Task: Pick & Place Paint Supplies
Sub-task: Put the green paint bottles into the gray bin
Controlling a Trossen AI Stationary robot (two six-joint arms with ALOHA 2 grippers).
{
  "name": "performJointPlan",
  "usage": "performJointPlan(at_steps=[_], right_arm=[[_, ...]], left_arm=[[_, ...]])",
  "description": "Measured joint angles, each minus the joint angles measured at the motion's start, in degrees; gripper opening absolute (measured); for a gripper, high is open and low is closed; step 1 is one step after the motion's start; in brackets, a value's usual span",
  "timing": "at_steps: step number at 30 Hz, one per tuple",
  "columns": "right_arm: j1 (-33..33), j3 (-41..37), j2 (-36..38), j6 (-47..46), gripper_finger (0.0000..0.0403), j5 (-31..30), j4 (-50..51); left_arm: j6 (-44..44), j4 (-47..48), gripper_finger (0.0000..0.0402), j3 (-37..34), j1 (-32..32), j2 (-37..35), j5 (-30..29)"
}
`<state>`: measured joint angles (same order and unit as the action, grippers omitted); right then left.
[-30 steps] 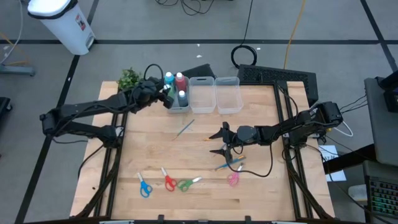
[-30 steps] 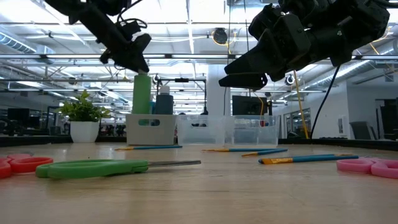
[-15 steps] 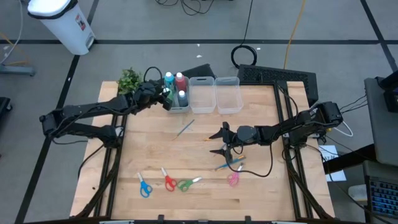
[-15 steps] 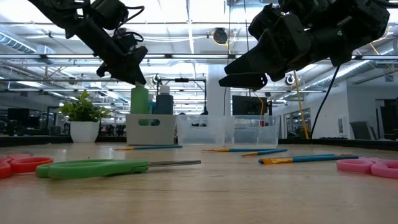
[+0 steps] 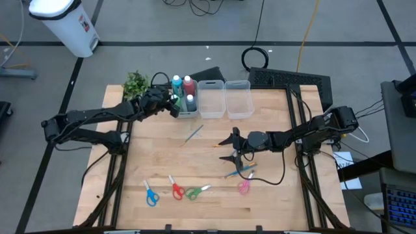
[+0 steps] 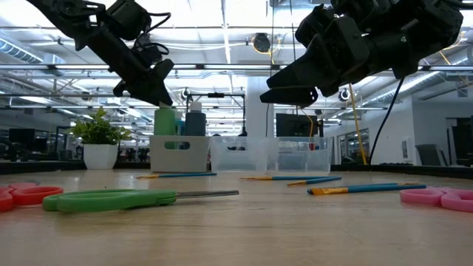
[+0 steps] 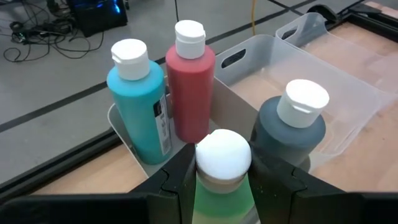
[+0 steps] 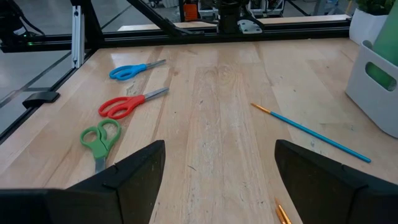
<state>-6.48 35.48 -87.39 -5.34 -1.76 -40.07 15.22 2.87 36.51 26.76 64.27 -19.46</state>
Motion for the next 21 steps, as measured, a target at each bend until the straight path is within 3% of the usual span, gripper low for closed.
performJointPlan(at_steps=[21], right_arm=[[0.02, 0.0, 0.0, 0.0, 0.0293, -0.13, 0.02]], left_arm=[[0.26, -2.6, 0.0122, 0.15, -0.33, 3.91, 1.35]])
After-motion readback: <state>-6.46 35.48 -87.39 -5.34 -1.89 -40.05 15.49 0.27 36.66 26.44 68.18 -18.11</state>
